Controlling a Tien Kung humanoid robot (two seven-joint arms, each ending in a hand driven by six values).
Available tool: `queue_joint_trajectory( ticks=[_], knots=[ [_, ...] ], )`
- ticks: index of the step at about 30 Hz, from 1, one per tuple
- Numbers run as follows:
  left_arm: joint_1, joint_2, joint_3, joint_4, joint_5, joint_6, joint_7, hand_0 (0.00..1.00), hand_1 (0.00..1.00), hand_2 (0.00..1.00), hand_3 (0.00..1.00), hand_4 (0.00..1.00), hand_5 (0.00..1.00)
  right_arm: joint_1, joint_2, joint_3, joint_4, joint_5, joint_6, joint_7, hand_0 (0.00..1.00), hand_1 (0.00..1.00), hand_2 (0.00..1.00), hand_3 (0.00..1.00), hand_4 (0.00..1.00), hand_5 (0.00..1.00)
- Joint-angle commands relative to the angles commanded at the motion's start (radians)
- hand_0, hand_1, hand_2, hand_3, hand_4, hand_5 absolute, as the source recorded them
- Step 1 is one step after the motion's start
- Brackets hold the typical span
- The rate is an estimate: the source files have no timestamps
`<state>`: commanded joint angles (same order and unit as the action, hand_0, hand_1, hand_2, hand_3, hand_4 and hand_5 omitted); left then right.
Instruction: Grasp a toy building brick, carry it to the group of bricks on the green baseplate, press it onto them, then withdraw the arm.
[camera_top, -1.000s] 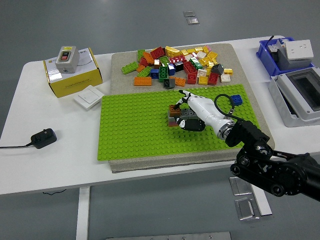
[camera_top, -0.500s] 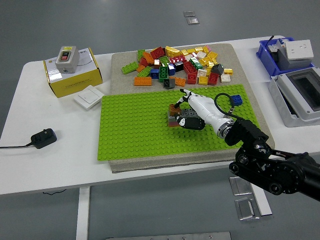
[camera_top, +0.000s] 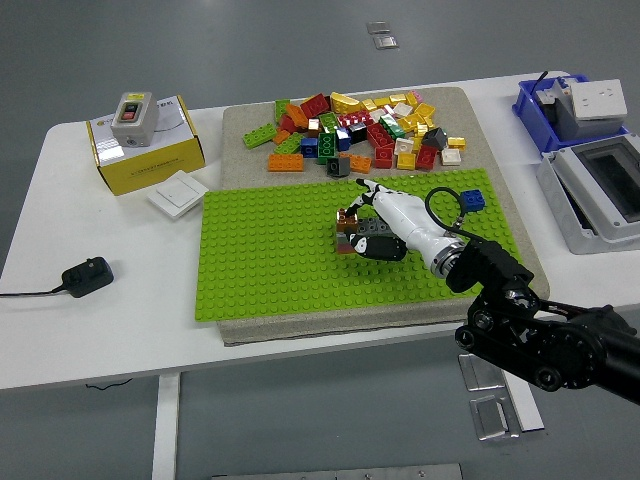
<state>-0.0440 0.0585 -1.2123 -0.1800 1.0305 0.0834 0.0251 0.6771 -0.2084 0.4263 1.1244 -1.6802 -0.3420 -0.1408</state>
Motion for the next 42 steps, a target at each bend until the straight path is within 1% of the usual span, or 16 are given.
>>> queue_joint_trajectory(
  ticks=[29,42],
  knots=[
    [0.002,-0.002,0.004,0.0,-0.005,-0.001,-0.001,0.661,0.66,0.571,0.592,0.164,0.678,-0.007,-0.014,-0.018,0.013,-0.004,-0.003,0.005,0.886,0.93,0.998,0.649,0.56,0.468],
    [0.005,-0.001,0.011,0.0,-0.008,-0.002,0.0,0.661,0.66,0.571,0.591,0.165,0.678,0.013,-0.006,-0.046,-0.009,0.004,0.006,0.001,0.885,0.926,0.998,0.648,0.559,0.467]
  ],
)
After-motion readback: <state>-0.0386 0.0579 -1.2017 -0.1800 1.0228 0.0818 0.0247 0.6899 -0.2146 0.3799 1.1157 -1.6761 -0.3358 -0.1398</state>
